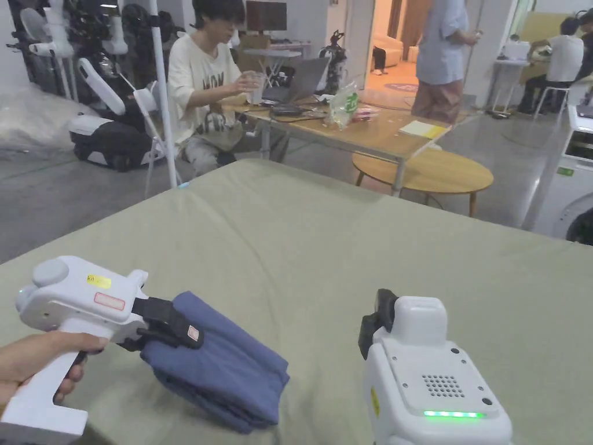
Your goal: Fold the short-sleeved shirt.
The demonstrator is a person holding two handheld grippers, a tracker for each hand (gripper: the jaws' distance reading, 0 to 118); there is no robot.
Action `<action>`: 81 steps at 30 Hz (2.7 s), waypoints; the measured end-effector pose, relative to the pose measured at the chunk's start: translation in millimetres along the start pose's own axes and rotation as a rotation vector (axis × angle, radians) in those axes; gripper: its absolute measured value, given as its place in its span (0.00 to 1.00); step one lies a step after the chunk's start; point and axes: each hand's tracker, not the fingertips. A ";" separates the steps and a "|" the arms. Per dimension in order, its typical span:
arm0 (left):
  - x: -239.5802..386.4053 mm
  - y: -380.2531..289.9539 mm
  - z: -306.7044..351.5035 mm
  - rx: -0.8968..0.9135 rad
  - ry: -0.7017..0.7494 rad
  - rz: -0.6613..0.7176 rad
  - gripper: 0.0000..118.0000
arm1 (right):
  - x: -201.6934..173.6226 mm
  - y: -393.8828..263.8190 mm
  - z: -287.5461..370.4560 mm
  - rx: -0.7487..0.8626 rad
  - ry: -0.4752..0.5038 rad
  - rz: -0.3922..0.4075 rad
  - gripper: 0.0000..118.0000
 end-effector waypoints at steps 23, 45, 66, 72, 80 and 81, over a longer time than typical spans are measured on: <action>-39.6 83.4 37.6 -0.129 0.596 -0.079 0.18 | -22.7 -14.4 -32.6 -0.107 0.054 0.052 0.00; 66.7 -26.2 -29.2 0.444 0.542 -0.600 0.19 | 25.2 -9.3 -0.7 -0.090 -0.004 0.095 0.00; 263.0 -151.8 -208.8 0.727 0.194 -0.756 0.00 | 202.9 -7.7 110.2 -0.065 -0.442 0.008 0.00; 288.0 -158.1 -224.5 0.793 0.196 -0.778 0.00 | 227.7 -3.4 119.6 -0.043 -0.508 -0.037 0.00; 292.8 -164.9 -228.5 0.803 0.188 -0.803 0.00 | 232.7 1.5 121.7 -0.011 -0.532 -0.020 0.00; 293.6 -165.5 -228.9 0.807 0.200 -0.796 0.00 | 232.5 1.3 121.6 -0.011 -0.527 -0.023 0.00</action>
